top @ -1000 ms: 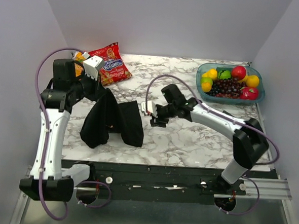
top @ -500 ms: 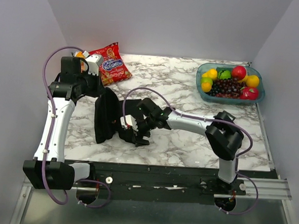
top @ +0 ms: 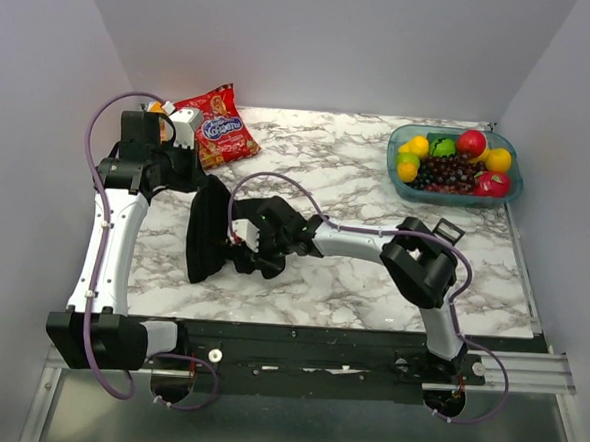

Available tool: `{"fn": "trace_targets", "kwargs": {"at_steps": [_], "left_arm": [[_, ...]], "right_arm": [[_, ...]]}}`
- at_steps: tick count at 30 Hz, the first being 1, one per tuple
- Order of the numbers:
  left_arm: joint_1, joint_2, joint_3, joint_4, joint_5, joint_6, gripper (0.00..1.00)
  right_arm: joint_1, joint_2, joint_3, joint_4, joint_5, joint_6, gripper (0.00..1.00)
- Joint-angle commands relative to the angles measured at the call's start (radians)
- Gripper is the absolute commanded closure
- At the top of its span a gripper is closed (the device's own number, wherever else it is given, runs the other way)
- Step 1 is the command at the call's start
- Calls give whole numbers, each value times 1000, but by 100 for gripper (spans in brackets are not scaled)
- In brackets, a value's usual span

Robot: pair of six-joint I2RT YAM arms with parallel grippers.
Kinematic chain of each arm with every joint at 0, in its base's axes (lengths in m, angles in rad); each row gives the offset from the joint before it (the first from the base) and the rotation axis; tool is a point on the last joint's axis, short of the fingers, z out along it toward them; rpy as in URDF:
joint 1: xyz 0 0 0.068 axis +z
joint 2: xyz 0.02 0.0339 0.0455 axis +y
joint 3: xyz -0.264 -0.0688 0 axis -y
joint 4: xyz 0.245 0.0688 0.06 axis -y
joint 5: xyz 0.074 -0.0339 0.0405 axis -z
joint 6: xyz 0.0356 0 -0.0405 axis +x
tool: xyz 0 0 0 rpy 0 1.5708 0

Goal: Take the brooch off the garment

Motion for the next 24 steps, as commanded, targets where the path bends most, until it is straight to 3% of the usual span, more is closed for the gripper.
{"fn": "trace_targets", "kwargs": {"at_steps": [1, 7, 11, 16, 19, 21, 24], "left_arm": [[10, 13, 42, -23, 4, 113, 100], [43, -27, 38, -100, 6, 310, 100], [46, -123, 38, -219, 81, 484, 100], [46, -182, 120, -391, 212, 607, 100], [48, -188, 116, -352, 251, 646, 100], [45, -144, 95, -228, 263, 632, 100], [45, 22, 79, -50, 253, 560, 100]], "right_arm": [[-41, -191, -33, -60, -20, -33, 100], [-172, -507, -34, -290, -160, -188, 100], [-242, -604, -32, -411, -132, -225, 100], [-395, -670, 42, -569, -217, -228, 98], [-455, -699, 71, -628, -270, -233, 98], [-494, -676, 77, -643, -309, -227, 98], [-572, -597, 120, -637, -355, -155, 98]]}}
